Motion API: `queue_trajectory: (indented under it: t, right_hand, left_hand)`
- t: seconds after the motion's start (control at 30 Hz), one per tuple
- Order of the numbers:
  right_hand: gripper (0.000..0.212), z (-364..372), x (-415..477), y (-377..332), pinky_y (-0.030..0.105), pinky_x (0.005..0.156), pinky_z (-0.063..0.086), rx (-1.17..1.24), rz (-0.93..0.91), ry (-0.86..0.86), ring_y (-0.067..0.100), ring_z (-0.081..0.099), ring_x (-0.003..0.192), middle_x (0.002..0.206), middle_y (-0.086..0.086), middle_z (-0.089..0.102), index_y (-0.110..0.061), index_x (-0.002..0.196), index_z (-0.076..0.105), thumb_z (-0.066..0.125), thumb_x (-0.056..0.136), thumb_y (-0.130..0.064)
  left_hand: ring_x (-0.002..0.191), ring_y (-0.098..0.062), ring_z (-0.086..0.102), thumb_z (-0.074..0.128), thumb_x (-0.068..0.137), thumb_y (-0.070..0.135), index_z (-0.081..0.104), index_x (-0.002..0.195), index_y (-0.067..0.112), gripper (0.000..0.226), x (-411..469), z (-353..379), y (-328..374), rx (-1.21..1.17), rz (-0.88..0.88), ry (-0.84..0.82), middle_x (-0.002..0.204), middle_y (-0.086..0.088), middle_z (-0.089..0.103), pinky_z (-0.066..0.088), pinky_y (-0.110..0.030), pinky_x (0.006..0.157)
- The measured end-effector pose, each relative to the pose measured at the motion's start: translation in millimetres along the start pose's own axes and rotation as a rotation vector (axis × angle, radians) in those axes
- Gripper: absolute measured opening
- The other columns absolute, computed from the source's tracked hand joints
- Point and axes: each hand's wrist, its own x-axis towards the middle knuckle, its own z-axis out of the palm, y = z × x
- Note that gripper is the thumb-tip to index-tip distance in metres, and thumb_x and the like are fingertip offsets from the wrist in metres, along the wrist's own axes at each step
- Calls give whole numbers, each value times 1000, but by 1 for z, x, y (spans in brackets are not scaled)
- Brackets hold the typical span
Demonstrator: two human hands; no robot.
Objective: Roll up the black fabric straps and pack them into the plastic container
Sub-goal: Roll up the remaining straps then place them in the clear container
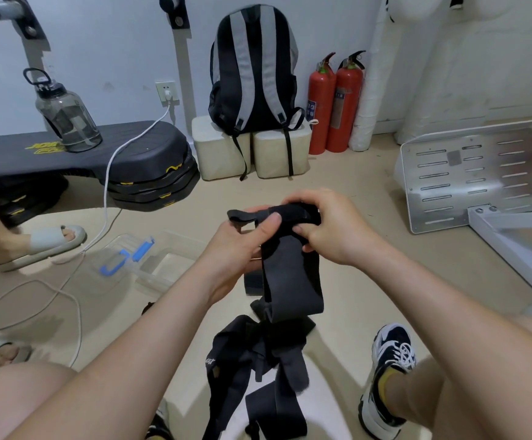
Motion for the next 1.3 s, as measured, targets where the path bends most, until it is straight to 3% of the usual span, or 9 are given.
queue_trajectory:
  t: [0.1, 0.27, 0.37, 0.5, 0.63, 0.77, 0.97, 1.13, 1.3]
  right_hand:
    - [42, 1, 0, 2, 37, 61, 62, 36, 36, 1, 23, 68, 85, 105, 4, 60, -24, 112, 62, 60, 87, 10]
    - [36, 0, 1, 7, 24, 57, 57, 545, 411, -98, 20, 68, 92, 111, 10, 64, -10, 126, 56, 63, 92, 2]
    - [28, 0, 0, 7, 26, 64, 60, 769, 461, -151, 18, 71, 89, 103, 12, 70, -2, 121, 64, 55, 95, 5]
    - [20, 3, 0, 6, 33, 71, 62, 917, 504, -146, 22, 74, 87, 80, 8, 73, -1, 112, 66, 57, 94, 2]
    - [24, 9, 1, 7, 34, 74, 62, 918, 512, -131, 22, 74, 93, 101, 13, 73, -4, 114, 66, 67, 93, -16]
    - [16, 11, 3, 10, 32, 71, 62, 864, 507, -11, 24, 70, 96, 105, 12, 70, -6, 110, 64, 65, 93, -4]
    - [29, 13, 3, 11, 28, 68, 62, 680, 418, 48, 25, 66, 93, 106, 10, 60, -8, 116, 58, 60, 92, 8]
    - [33, 15, 1, 10, 30, 71, 62, 673, 469, 24, 30, 64, 107, 120, 14, 56, -6, 120, 51, 62, 92, 6]
    - [12, 21, -2, 11, 31, 66, 62, 772, 564, 110, 23, 70, 93, 91, 7, 70, -7, 90, 66, 77, 85, -8]
  left_hand:
    - [86, -22, 74, 68, 90, 21, 67, 111, 22, 22, 1, 1, -2, 14, 74, 17, 95, -8, 76, 57, -27, 66]
    - [89, -18, 71, 65, 91, 1, 71, 106, 21, 26, 6, 4, -8, 5, 192, 108, 94, -6, 75, 58, -30, 73]
    - [96, -18, 70, 66, 88, -4, 72, 102, 25, 33, 9, 5, -12, 39, 276, 156, 100, -4, 75, 57, -36, 85]
    - [89, -6, 68, 66, 86, -7, 71, 103, 24, 35, 11, 5, -16, 120, 358, 199, 95, 3, 74, 55, -24, 83]
    - [92, -4, 66, 66, 85, -8, 70, 106, 24, 38, 15, 4, -22, 204, 388, 213, 100, 2, 73, 54, -25, 87]
    - [98, -6, 68, 68, 84, -7, 69, 105, 35, 47, 18, 6, -26, 223, 332, 164, 105, 6, 73, 53, -28, 90]
    - [85, -11, 68, 77, 84, 15, 68, 113, 32, 35, 20, -1, -16, 202, 176, 47, 111, -1, 68, 53, -21, 63]
    - [103, -17, 66, 76, 80, 24, 64, 108, 42, 35, 23, 0, -28, 339, 200, 112, 110, 7, 69, 56, -45, 91]
    - [99, -21, 68, 70, 89, 9, 66, 116, 22, 31, 26, 4, -35, 254, 208, 250, 102, 2, 70, 56, -50, 90]
